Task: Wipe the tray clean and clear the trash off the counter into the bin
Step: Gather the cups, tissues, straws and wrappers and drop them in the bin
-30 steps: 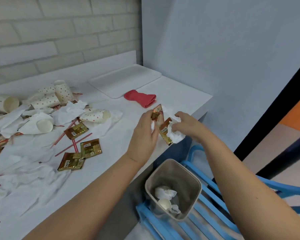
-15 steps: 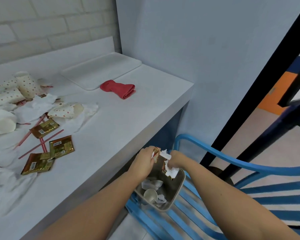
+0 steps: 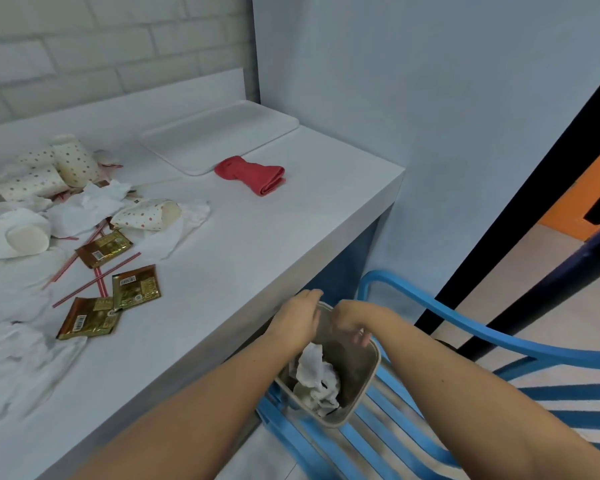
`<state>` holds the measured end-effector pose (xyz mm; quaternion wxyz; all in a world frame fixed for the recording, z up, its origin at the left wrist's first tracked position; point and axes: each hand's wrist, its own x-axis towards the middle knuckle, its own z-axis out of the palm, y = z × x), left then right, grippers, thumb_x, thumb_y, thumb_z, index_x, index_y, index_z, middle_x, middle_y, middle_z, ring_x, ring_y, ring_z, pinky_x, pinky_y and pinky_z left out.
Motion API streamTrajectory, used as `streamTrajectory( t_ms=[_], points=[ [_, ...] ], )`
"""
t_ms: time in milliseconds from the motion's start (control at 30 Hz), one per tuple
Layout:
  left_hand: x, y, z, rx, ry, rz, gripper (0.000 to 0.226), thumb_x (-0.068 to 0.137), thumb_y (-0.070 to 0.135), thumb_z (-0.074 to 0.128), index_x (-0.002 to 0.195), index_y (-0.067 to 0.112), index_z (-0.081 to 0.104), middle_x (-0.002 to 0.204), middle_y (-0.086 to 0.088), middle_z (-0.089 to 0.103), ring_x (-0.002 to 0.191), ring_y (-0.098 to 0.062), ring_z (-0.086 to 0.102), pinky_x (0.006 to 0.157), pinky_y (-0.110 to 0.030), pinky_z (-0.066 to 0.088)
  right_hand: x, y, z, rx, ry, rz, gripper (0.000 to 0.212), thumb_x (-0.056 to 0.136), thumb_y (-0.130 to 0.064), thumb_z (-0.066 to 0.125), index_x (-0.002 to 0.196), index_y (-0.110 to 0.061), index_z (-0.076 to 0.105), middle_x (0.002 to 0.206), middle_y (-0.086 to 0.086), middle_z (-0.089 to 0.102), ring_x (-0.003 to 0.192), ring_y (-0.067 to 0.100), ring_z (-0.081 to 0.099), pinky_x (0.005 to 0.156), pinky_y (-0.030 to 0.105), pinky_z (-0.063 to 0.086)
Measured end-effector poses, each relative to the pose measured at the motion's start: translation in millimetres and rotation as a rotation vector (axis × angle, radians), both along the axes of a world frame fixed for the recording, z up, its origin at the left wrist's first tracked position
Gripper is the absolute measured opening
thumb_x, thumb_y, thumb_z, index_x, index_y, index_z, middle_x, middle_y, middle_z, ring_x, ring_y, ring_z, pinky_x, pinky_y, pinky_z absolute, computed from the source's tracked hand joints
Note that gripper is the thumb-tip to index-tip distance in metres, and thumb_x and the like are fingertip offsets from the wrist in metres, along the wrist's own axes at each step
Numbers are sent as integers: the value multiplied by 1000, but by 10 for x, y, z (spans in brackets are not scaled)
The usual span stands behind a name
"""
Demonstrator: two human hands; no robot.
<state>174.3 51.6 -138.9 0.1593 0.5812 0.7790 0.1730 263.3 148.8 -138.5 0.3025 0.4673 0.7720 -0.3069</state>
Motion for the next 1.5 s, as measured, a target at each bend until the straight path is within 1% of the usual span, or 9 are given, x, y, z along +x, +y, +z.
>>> streamTrajectory(
  t_ms=[200, 500, 633, 733, 1033, 1167, 1333, 1400, 1500],
  points=[
    [-98, 13, 454, 270, -164, 119, 34, 94, 12, 45, 127, 10, 52, 110, -7, 64, 102, -19, 61, 91, -24, 44, -330, 17, 632, -3, 28, 113, 42, 96, -22, 48, 134, -4, 44, 130, 19, 55, 91, 31, 69, 81, 38, 58],
    [-856, -310, 1013, 504, -57, 351, 25, 92, 9, 50, 115, 9, 60, 105, -6, 63, 80, -8, 50, 73, -13, 36, -989, -141, 1524, 157, 254, 316, 27, 95, -22, 53, 109, -1, 59, 85, 10, 63, 60, 17, 60, 56, 24, 47],
    [-1345, -516, 1080, 497, 45, 483, 24, 88, 6, 53, 110, 7, 61, 109, -11, 56, 96, -19, 51, 81, -20, 36, -1398, -282, 1445, 334, 547, 306, 34, 90, -24, 60, 119, -6, 59, 108, 10, 58, 91, 24, 60, 76, 31, 50],
    [-1680, -597, 1143, 459, 91, 649, 28, 86, 13, 57, 113, 8, 59, 120, -14, 48, 113, -29, 43, 94, -31, 35, -1692, -416, 1268, 330, 648, 285, 67, 85, -36, 66, 139, -8, 39, 139, 12, 35, 123, 27, 47, 100, 34, 40],
    [-2286, -563, 1079, 31, -101, 845, 80, 79, 66, 52, 142, 22, 29, 141, -18, 35, 133, -36, 28, 106, -47, 29, -2250, -673, 939, 411, 559, 257, 109, 70, -71, 61, 147, -8, 16, 147, 9, 29, 134, 29, 31, 104, 42, 31],
    [-2375, -515, 1016, -24, -169, 834, 79, 75, 70, 54, 138, 25, 35, 141, -17, 36, 134, -35, 28, 106, -46, 29, -2383, -725, 834, 527, 471, 309, 83, 79, -68, 53, 140, -14, 36, 140, 4, 38, 129, 26, 34, 101, 41, 30],
    [-2342, -485, 1034, 88, -238, 866, 65, 74, 56, 65, 127, 24, 43, 129, -13, 35, 126, -33, 36, 100, -40, 35, -2366, -620, 842, 562, 574, 303, 34, 95, -26, 48, 123, -10, 56, 128, 6, 49, 121, 25, 44, 96, 36, 35],
    [-2316, -489, 1034, 165, -277, 870, 62, 73, 52, 67, 124, 23, 45, 126, -12, 34, 122, -32, 39, 94, -37, 38, -2315, -568, 834, 545, 640, 257, 27, 91, -4, 45, 114, -3, 58, 119, 11, 53, 113, 29, 49, 87, 34, 38],
    [-2267, -499, 1058, 269, -286, 859, 63, 73, 50, 70, 124, 23, 44, 126, -12, 32, 121, -32, 40, 93, -35, 38, -2223, -470, 765, 419, 790, 69, 19, 86, 6, 41, 96, -8, 48, 81, 2, 45, 80, 25, 50, 62, 23, 31]
  ],
)
